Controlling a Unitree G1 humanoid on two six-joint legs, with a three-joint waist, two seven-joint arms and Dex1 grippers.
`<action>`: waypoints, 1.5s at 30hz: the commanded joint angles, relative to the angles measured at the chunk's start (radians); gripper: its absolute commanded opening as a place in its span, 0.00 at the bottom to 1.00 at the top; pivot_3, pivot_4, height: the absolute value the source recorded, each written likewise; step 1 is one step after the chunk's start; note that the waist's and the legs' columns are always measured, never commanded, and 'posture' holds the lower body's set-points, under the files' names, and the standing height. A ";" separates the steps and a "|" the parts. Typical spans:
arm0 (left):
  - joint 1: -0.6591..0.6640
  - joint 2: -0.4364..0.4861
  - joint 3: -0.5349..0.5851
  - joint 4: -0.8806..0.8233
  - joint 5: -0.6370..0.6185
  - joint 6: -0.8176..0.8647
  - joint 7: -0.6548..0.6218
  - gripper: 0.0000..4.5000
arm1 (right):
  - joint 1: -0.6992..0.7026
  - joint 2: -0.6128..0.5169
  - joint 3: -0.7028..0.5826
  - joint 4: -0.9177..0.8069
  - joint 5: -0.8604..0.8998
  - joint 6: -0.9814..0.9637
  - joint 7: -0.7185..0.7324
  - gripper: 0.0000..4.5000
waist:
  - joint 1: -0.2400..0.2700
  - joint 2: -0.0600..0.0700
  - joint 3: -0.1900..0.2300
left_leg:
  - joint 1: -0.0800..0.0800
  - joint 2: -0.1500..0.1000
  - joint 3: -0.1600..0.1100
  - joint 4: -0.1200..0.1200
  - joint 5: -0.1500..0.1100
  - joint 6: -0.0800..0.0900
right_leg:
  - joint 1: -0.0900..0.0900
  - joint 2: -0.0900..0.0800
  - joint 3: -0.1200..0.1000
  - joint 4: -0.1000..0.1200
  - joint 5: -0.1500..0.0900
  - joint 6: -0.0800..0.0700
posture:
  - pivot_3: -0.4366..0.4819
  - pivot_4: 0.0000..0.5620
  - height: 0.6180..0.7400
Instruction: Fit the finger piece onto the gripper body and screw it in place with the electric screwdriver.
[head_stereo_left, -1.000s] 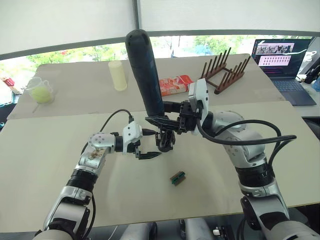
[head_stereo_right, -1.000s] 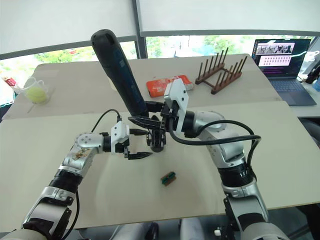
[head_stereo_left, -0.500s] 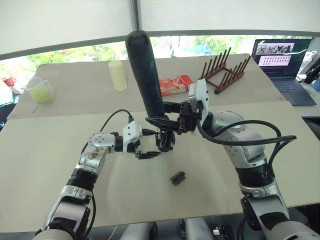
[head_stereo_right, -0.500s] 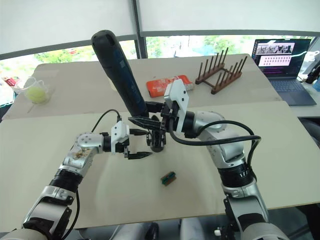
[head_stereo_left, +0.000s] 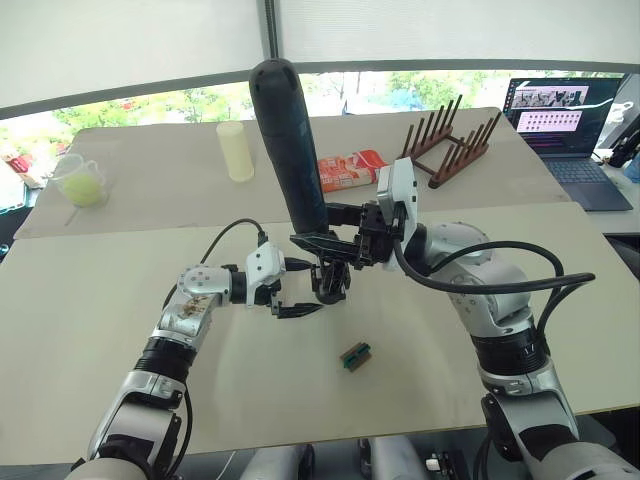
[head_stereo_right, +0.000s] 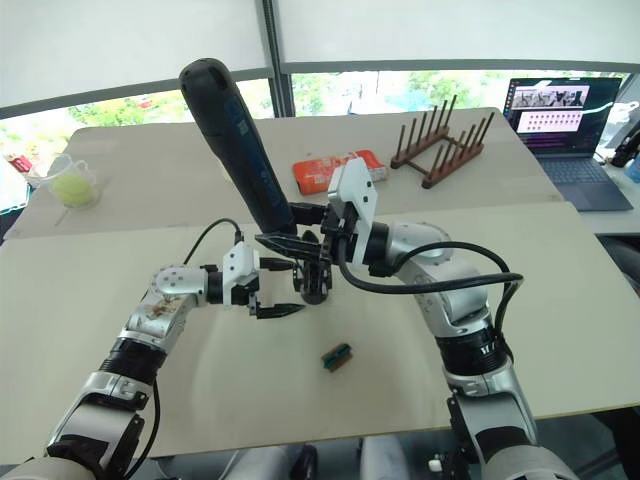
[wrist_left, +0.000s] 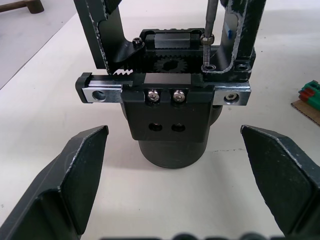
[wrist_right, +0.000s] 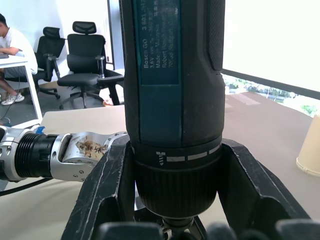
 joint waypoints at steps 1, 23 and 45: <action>-0.023 -0.001 0.010 -0.009 -0.003 -0.023 0.001 1.00 | -0.004 0.000 -0.028 -0.065 0.030 -0.011 0.001 0.42 | 0.000 0.000 0.000 | 0.000 0.000 0.000 0.000 0.000 0.000 | 0.000 0.000 0.000 0.000 0.000 0.000 | 0.48 0.27 1.00; -0.014 -0.005 0.007 -0.022 -0.004 -0.018 0.000 1.00 | 0.000 0.003 -0.025 -0.052 0.014 -0.036 0.001 0.42 | 0.000 0.000 0.000 | 0.000 0.000 0.000 0.000 0.000 0.000 | 0.000 0.000 0.000 0.000 0.000 0.000 | 0.48 0.27 1.00; -0.009 -0.007 0.008 -0.028 -0.006 -0.016 0.006 1.00 | -0.022 0.015 -0.026 -0.025 -0.003 -0.054 0.014 0.42 | 0.000 0.000 0.000 | 0.000 0.000 0.000 0.000 0.000 0.000 | 0.000 0.000 0.000 0.000 0.000 0.000 | 0.48 0.27 1.00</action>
